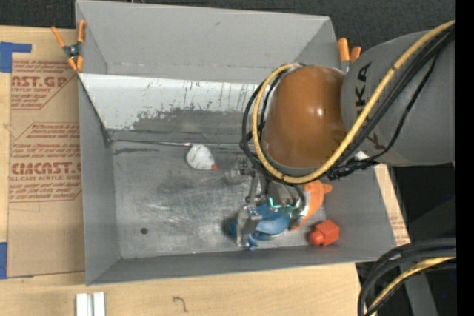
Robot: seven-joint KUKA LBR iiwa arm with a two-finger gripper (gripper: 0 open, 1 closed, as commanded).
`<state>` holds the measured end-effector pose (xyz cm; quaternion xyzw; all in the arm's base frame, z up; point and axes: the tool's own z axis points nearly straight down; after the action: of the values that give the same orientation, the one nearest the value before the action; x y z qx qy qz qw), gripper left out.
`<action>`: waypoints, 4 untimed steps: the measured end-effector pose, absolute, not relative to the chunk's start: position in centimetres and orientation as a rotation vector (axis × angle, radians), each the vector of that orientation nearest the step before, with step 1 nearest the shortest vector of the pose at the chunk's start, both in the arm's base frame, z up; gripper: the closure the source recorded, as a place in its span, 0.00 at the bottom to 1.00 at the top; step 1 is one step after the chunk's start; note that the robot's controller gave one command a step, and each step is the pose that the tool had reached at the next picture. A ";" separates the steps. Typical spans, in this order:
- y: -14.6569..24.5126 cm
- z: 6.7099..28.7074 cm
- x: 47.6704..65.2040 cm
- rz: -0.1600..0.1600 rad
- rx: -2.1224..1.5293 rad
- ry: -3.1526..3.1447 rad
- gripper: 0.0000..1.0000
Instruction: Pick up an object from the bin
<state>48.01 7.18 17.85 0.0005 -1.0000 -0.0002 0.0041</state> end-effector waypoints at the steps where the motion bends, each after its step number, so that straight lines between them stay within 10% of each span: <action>1: 7.2 18.2 48.2 -0.002 0.001 -3.141 0.00; 2: 3.5 7.9 48.3 0.000 0.160 -3.134 1.00; 3: 3.5 8.0 48.3 0.000 0.161 -3.134 1.00; 4: -4.7 22.6 51.0 0.000 0.225 -3.137 1.00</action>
Offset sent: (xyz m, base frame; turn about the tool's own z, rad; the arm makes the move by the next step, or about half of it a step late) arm 0.0037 -0.0366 -0.0980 -0.1020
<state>50.98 -4.66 22.57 0.0714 -0.9974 0.0000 -0.0016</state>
